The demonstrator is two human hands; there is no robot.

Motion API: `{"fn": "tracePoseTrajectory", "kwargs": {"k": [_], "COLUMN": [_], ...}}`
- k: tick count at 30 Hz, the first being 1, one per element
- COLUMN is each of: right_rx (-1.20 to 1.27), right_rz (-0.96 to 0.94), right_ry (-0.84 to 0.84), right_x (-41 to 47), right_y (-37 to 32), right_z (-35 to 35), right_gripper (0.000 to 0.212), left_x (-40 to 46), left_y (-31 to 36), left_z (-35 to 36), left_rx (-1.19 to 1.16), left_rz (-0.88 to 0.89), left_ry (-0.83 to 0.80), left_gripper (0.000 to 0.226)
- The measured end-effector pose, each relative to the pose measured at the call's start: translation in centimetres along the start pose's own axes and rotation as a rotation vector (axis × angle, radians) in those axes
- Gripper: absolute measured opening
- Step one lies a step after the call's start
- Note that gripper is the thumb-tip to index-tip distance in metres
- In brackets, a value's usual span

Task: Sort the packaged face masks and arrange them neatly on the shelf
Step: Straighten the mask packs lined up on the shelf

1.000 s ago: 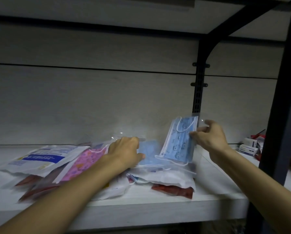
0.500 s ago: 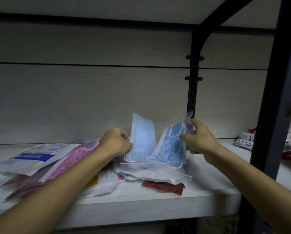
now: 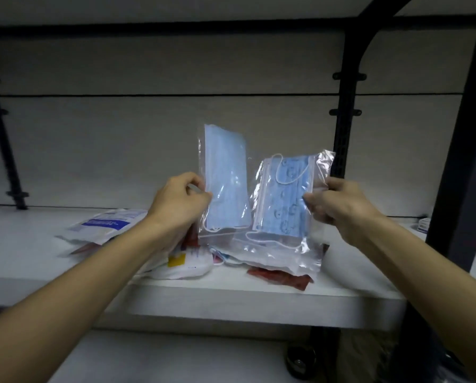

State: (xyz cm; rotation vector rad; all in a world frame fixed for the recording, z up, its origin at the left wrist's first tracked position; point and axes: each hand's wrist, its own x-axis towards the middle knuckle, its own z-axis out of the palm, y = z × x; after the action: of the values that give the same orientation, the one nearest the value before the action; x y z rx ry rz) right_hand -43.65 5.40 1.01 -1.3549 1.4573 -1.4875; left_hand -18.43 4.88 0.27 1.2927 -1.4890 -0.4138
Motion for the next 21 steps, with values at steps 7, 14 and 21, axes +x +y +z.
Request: {"fn": "tracePoseTrajectory", "kwargs": {"k": [7, 14, 21], "right_rx": [0.135, 0.147, 0.087], "right_rz": [-0.053, -0.139, -0.206], "right_ry": [-0.135, -0.211, -0.261], "right_x": [-2.1, -4.8, -9.2], "right_y": [-2.0, -5.6, -8.3], "right_z": [1.3, 3.3, 10.5], "right_gripper": [0.023, 0.021, 0.014], "left_x": [-1.1, -3.0, -5.0], "left_y": [0.4, 0.1, -3.4], "left_z": [-4.2, -8.9, -16.7], "left_rx": [-0.075, -0.167, -0.011], "left_rz": [-0.089, -0.159, -0.120], "left_ry": [0.032, 0.066, 0.086], "left_gripper": [0.003, 0.009, 0.013]}}
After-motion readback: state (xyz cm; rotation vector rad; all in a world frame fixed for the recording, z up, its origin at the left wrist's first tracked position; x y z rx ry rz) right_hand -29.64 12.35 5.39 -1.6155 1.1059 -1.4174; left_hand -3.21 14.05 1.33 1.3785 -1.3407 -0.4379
